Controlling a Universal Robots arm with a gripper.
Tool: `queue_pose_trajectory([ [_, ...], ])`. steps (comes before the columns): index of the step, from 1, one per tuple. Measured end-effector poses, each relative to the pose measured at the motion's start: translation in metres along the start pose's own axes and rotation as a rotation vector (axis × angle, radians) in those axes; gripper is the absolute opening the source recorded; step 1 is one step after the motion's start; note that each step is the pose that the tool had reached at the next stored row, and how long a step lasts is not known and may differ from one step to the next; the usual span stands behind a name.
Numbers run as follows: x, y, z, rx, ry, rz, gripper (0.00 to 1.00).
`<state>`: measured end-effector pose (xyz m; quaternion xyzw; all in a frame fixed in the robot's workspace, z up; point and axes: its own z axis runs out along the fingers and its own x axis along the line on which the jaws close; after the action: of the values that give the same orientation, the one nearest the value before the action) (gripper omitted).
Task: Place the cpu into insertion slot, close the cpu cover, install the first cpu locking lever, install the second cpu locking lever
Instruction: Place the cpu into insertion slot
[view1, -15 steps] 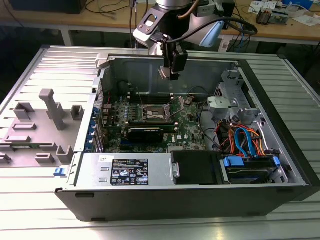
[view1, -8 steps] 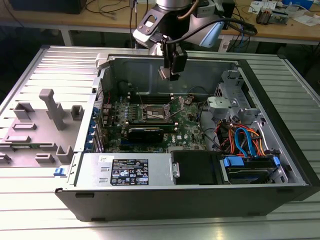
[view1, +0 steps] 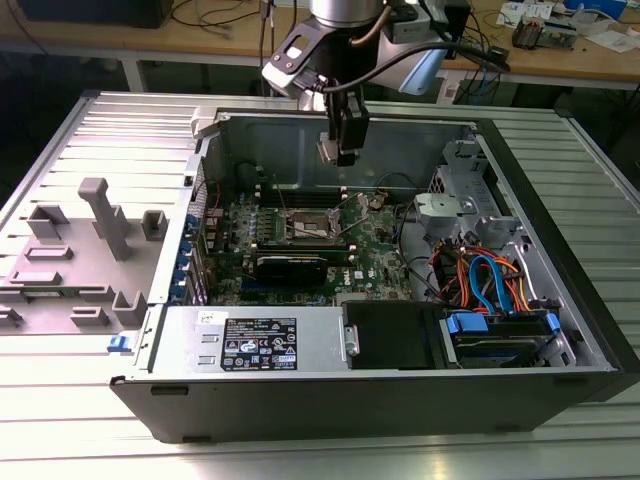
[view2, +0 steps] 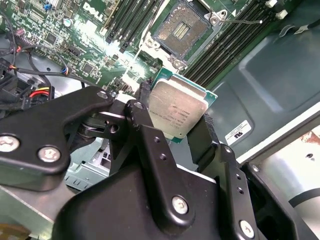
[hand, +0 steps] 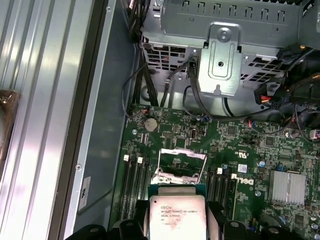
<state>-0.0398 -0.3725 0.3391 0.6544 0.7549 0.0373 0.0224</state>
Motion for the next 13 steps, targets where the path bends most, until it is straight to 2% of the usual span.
queue_pose_trajectory([
  [13, 0.0004, -0.0029, 0.0012, -0.0001, 0.0001, 0.000, 0.54],
])
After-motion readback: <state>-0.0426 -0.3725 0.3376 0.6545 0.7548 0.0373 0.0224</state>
